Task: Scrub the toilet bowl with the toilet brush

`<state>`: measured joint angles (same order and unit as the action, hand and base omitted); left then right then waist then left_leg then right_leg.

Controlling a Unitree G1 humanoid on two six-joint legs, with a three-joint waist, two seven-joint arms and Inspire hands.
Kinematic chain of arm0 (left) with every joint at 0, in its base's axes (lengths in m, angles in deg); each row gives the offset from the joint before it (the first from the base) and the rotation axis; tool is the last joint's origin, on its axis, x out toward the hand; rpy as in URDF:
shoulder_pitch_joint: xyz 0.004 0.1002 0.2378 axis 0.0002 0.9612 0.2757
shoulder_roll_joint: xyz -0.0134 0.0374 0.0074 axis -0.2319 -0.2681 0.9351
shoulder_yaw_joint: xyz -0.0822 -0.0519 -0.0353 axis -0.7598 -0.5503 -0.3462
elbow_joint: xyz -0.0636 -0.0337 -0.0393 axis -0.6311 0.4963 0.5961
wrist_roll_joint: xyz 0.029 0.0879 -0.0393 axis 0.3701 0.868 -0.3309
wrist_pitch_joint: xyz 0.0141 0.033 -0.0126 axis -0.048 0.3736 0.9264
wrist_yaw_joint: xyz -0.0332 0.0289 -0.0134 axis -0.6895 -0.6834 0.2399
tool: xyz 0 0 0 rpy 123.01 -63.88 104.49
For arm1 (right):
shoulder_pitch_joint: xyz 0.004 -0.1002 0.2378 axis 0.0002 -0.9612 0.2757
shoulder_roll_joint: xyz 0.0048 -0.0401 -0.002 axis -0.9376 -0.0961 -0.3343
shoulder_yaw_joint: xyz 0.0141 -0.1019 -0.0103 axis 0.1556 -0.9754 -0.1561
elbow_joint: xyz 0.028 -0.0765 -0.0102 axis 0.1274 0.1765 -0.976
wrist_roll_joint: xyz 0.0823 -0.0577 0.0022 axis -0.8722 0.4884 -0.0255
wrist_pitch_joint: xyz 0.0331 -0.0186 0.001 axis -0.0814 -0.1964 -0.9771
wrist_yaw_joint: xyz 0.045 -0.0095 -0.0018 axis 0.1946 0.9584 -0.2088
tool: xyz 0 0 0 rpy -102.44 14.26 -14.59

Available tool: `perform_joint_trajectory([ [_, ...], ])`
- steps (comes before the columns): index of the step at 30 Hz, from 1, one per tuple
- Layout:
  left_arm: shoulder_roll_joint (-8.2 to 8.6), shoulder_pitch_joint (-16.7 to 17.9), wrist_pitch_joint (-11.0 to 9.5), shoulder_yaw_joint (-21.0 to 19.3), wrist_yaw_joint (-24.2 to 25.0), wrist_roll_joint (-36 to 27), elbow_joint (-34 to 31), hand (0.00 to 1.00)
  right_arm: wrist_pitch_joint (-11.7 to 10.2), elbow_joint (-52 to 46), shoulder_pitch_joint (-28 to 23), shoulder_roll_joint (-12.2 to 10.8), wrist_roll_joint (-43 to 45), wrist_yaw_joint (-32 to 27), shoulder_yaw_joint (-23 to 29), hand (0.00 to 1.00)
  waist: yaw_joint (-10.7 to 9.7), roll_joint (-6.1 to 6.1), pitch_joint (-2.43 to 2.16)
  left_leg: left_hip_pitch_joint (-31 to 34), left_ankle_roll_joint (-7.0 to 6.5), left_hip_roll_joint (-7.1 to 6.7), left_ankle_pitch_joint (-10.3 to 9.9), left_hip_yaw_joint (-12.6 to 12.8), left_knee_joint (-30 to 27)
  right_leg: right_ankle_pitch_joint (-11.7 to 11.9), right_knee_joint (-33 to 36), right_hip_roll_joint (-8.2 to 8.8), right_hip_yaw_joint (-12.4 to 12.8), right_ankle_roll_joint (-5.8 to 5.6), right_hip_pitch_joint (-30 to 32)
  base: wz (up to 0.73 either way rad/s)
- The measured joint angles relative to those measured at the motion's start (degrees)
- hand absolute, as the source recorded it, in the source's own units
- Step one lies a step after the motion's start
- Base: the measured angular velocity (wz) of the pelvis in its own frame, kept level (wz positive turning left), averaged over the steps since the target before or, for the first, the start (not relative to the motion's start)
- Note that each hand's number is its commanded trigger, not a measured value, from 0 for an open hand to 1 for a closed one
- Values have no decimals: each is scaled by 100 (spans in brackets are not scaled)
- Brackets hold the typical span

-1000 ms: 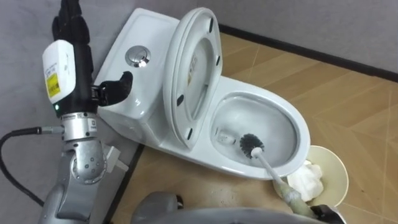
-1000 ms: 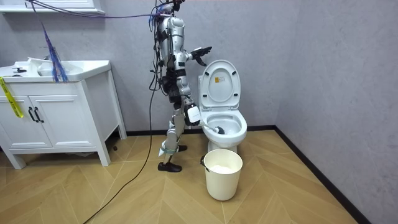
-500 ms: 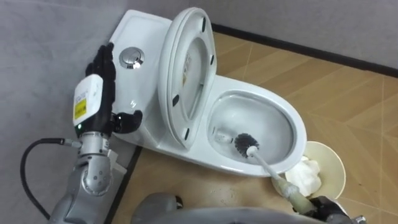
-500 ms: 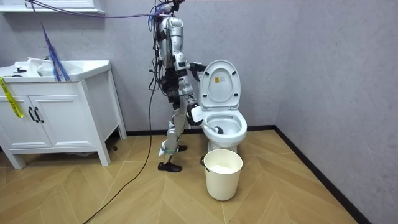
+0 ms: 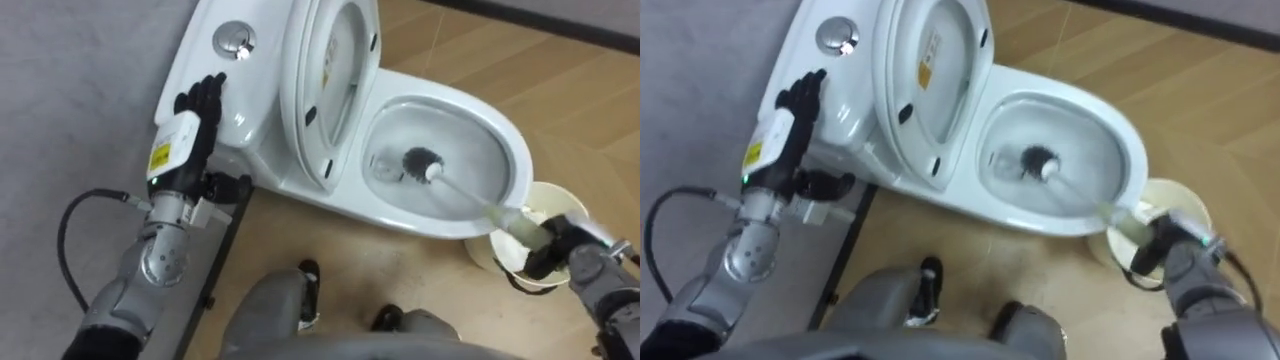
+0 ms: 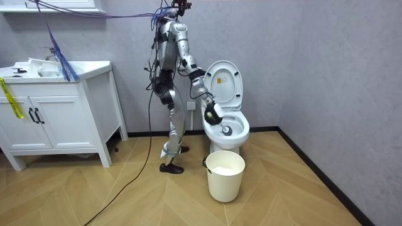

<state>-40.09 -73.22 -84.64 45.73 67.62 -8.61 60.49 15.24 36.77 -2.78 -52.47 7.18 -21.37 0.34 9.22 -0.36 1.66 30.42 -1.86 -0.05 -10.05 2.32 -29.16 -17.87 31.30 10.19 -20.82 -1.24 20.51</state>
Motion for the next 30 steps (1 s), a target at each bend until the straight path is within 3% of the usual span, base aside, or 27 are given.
perform_joint_trajectory([
  [1,0,-143,-4,60,1,-104,0,0,10,-50,92,85,61,-101,-114,100,83,-35,3,150,-13,11,4,32,-81,-23,173,47,19,26,200,-7],
  [4,-13,-365,-3,102,-96,-177,28,0,92,-268,347,252,499,-241,-391,100,183,7,60,528,-59,-24,38,90,-197,-109,519,167,106,75,715,-9],
  [8,-78,-415,1,136,-302,-158,-15,0,265,-627,384,323,1084,-405,-620,100,240,-14,67,953,-65,-46,148,88,-277,-143,759,272,108,118,1198,4],
  [11,-272,-531,-7,301,-548,-126,-96,0,292,-814,395,344,1378,-511,-750,100,280,-53,67,1344,-59,-43,156,62,-459,-176,954,290,72,173,1557,6],
  [14,-391,-646,-6,410,-777,-55,-222,0,449,-995,531,495,1568,-695,-875,100,385,-65,65,1744,-58,-22,160,77,-637,-218,1215,344,147,216,1998,0],
  [16,-448,-717,-4,509,-987,-33,-230,0,552,-1193,612,629,2013,-875,-1022,100,373,-142,67,1930,-57,-24,158,60,-787,-273,1355,388,95,241,2151,11],
  [20,-474,-874,-4,618,-1231,-35,-189,0,632,-1387,632,803,2322,-1152,-1314,100,394,-186,86,2123,-48,-14,158,26,-877,-315,1429,397,34,276,2304,7],
  [24,-526,-1148,-5,627,-1486,-154,-180,0,862,-1614,726,971,2485,-1410,-1582,100,477,-257,138,2533,-41,32,145,24,-1084,-358,1666,387,42,334,2691,-2],
  [30,-647,-1369,86,738,-1803,-133,-56,0,1013,-1671,797,1059,2496,-1623,-1751,100,525,-333,143,2824,8,43,131,-4,-1256,-420,1842,359,41,405,2973,1],
])
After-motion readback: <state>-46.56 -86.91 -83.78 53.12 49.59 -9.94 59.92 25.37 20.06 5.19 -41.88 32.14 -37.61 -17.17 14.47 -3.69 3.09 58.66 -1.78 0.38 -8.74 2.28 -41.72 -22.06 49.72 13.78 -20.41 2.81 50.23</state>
